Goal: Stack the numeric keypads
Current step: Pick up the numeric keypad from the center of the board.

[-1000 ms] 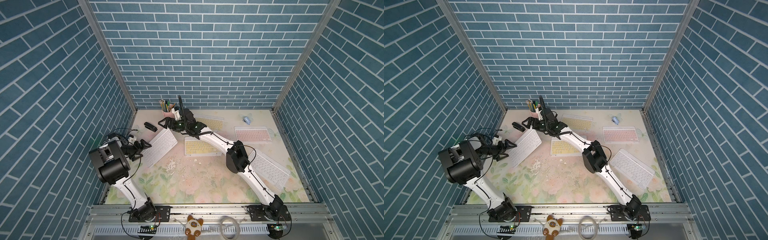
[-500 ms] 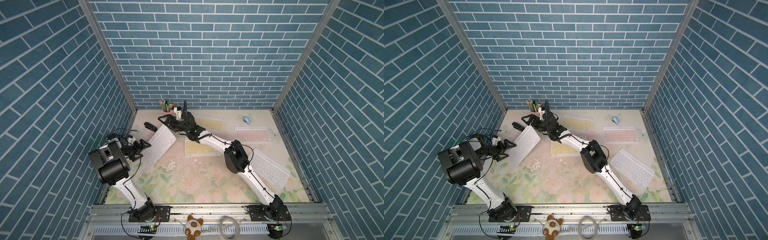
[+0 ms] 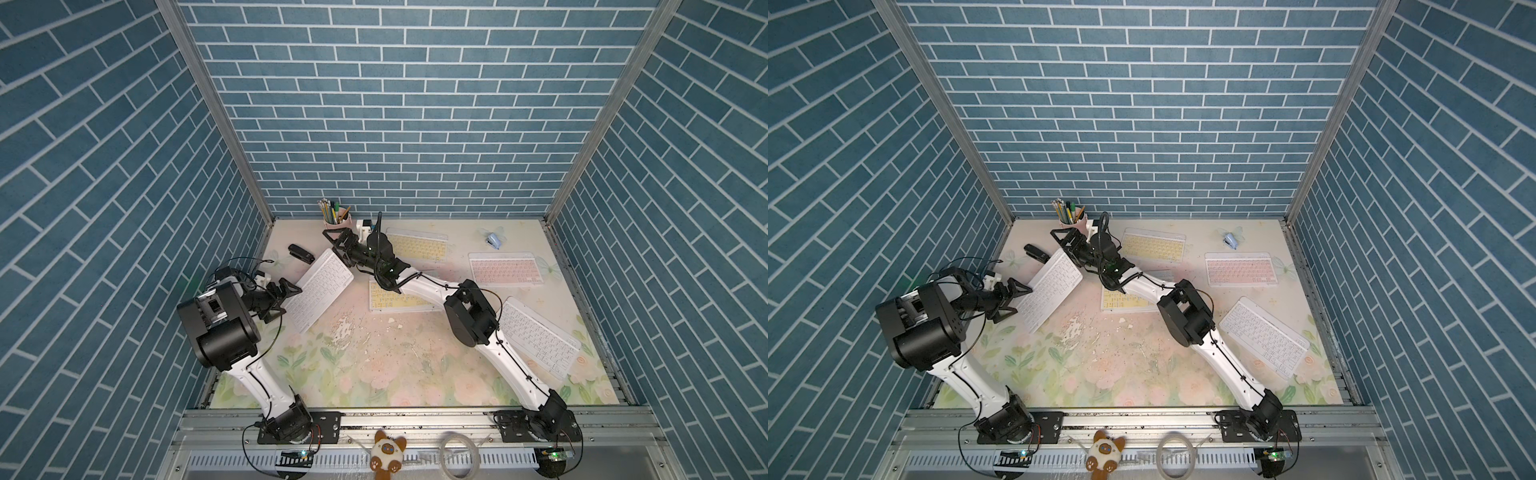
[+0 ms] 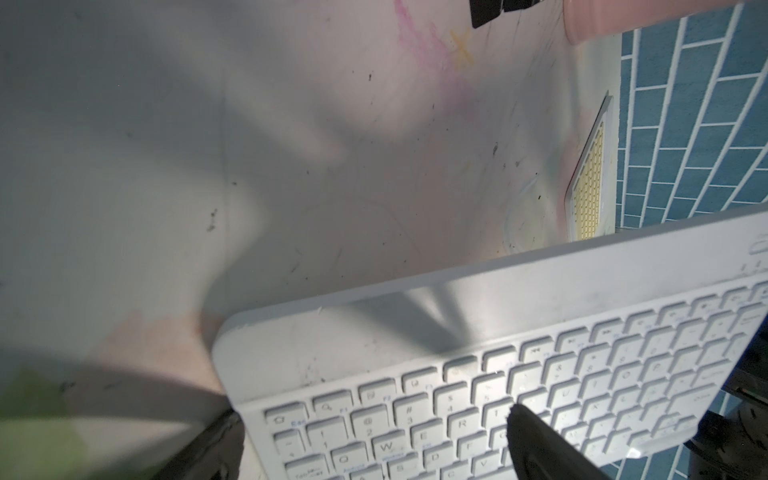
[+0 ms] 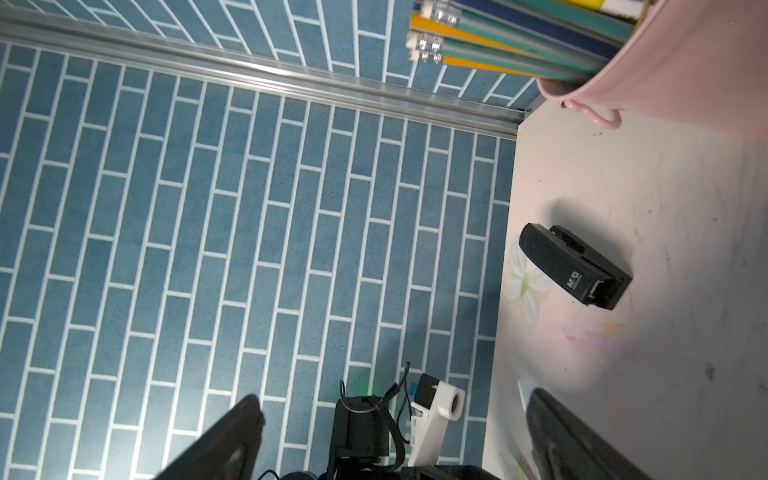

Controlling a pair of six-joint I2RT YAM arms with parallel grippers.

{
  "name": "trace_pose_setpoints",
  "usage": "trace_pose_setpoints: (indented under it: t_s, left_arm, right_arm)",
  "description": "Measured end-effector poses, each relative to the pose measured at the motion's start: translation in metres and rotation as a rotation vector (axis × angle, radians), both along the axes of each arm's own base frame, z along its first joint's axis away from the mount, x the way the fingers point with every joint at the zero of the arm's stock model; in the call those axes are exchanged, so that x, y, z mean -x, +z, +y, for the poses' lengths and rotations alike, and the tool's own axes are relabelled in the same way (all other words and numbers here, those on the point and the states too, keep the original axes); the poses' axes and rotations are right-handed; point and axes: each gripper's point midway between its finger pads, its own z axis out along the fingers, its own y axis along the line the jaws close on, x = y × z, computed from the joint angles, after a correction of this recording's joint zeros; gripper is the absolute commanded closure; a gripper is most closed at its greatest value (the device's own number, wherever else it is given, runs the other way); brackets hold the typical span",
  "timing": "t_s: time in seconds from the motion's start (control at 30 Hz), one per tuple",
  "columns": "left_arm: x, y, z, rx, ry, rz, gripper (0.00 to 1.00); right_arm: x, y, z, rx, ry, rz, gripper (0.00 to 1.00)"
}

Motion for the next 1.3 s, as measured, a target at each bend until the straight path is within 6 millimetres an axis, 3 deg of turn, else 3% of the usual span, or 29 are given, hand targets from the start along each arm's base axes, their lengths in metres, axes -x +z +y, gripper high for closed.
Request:
trace_pose_setpoints:
  t_s: [0.33, 0.53, 0.6, 0.77, 0.9, 1.3]
  left_arm:
    - [0.000, 0.000, 0.000, 0.001, 0.002, 0.001, 0.01]
    - [0.000, 0.000, 0.000, 0.001, 0.001, 0.000, 0.00]
    - [-0.003, 0.001, -0.003, 0.007, -0.009, -0.016, 0.00]
    - [-0.008, 0.002, -0.016, 0.022, -0.045, -0.039, 0.00]
    - [-0.009, 0.003, -0.012, 0.025, -0.036, -0.051, 0.00]
    - [-0.009, 0.002, -0.013, 0.022, -0.040, -0.051, 0.00]
  right_arm:
    - [-0.009, -0.018, -0.011, -0.023, -0.080, 0.121, 0.01]
    - [-0.004, -0.023, -0.012, -0.018, -0.078, 0.175, 0.01]
    - [0.006, -0.030, -0.007, -0.007, -0.054, 0.212, 0.01]
    - [0.061, -0.049, 0.023, 0.048, 0.067, 0.295, 0.01]
    - [0.073, -0.047, 0.028, 0.047, 0.099, 0.295, 0.01]
    - [0.062, -0.079, -0.008, 0.181, 0.070, 0.302, 0.01]
